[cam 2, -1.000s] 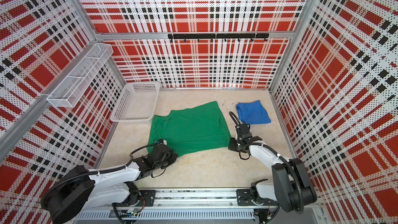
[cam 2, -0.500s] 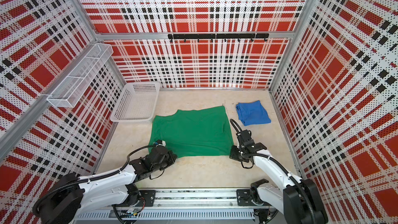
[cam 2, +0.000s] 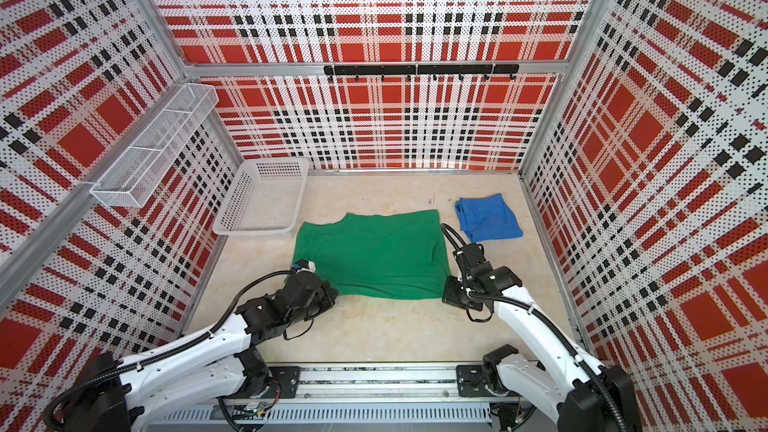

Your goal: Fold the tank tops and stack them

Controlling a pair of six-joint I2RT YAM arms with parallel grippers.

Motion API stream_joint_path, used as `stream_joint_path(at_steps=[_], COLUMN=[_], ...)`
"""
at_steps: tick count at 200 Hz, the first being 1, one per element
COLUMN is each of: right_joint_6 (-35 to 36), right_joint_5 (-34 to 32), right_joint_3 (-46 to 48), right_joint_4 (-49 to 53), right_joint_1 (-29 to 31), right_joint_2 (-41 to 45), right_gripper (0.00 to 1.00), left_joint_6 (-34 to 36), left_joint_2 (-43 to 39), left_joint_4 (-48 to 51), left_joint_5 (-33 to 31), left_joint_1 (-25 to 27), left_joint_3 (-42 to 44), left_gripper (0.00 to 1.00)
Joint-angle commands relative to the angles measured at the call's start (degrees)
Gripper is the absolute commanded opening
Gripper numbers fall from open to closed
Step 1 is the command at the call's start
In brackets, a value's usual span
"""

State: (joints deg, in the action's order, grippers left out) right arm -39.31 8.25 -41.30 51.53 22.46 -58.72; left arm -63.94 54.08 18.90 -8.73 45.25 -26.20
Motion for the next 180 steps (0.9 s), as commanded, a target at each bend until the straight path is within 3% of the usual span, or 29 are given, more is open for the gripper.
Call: stream_joint_path(at_steps=[1,62,180], right_joint_6=[3.0,10.6,19.8], right_joint_5=[-2.6,-3.5,-2.9], right_joint_3=[-3.9,-10.4,-24.5], right_joint_4=[4.0,0.9,-6.6], right_joint_1=[-0.4,-4.8,-9.5], right_joint_2=[-2.5,-11.9,-33.1], right_gripper=[0.00,0.00,0.00], left_joint_6=[6.5,21.3,36.5], left_joint_2=[1.3,11.5,32.8], left_joint_4=[4.2,4.7,3.9], left_joint_5=[1.0,6.0,9.4], left_joint_1=[-3.2,-12.8,-20.1], left_joint_3=[-2.8,-11.0,-25.6], left_gripper=[0.00,0.00,0.00])
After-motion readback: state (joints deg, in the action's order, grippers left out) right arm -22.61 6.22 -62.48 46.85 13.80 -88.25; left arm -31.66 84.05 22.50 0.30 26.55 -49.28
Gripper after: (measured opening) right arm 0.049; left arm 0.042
